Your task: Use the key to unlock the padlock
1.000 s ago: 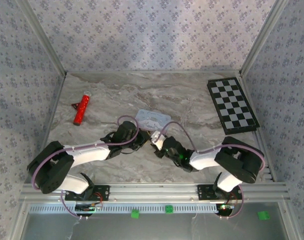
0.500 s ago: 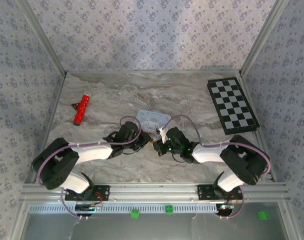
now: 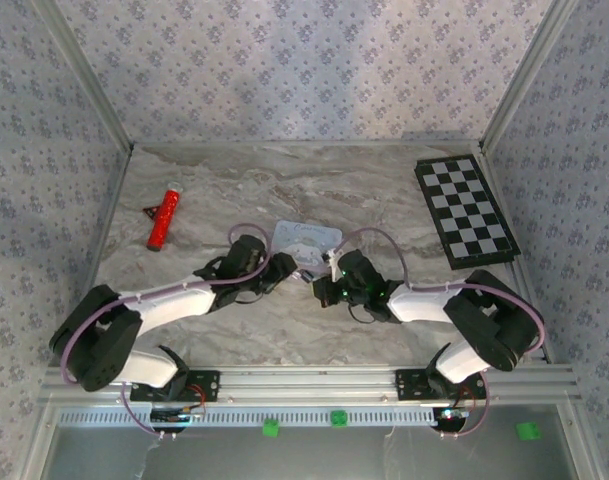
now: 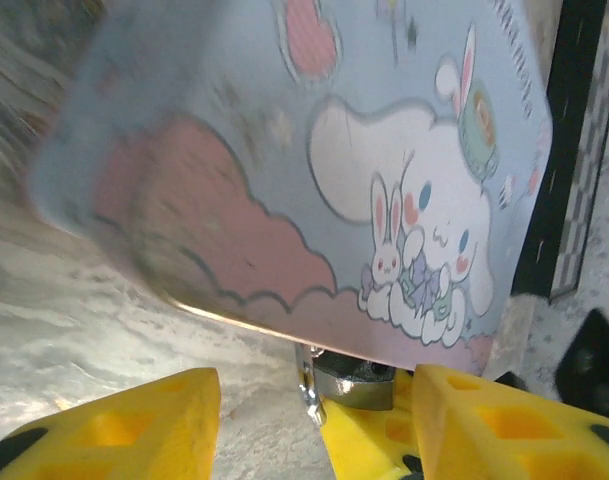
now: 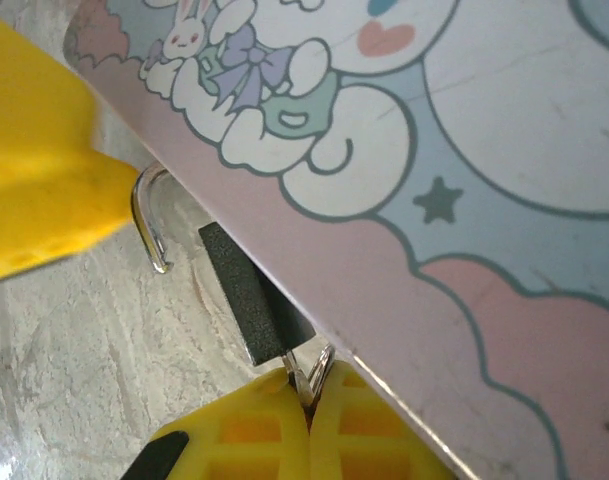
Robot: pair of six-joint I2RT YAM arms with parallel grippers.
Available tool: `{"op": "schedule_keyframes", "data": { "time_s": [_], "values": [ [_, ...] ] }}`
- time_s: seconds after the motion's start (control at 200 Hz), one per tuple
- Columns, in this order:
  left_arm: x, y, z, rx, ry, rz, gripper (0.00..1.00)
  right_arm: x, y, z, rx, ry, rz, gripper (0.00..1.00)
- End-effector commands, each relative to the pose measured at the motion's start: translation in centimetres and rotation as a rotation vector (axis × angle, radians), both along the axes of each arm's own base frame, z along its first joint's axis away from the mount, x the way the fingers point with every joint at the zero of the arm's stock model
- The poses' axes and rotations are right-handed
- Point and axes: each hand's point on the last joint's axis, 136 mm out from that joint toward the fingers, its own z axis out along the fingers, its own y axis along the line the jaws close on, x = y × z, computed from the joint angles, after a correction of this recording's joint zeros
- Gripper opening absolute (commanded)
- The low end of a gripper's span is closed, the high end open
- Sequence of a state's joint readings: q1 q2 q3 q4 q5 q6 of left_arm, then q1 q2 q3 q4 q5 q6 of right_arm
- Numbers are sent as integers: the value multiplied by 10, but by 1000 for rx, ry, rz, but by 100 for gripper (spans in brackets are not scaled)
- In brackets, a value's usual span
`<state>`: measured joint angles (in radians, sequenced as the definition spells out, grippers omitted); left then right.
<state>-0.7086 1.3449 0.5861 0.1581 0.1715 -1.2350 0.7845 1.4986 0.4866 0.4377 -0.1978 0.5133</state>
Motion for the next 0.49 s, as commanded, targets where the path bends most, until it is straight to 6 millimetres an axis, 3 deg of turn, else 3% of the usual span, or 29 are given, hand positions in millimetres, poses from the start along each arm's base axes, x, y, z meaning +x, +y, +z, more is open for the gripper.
{"op": "schedule_keyframes", "data": {
  "time_s": [0.0, 0.23, 0.345, 0.49],
  "values": [
    [4, 21, 9, 41, -33, 19, 59, 2, -8, -1, 21, 32, -37, 0],
    [26, 51, 28, 216, -86, -12, 71, 6, -13, -1, 39, 56, -70, 0],
    [40, 50, 25, 284, -88, -54, 74, 10, -21, -3, 55, 74, -111, 0],
    [53, 30, 12, 276, -61, -112, 74, 16, -33, -7, 65, 100, -165, 0]
  ]
}}
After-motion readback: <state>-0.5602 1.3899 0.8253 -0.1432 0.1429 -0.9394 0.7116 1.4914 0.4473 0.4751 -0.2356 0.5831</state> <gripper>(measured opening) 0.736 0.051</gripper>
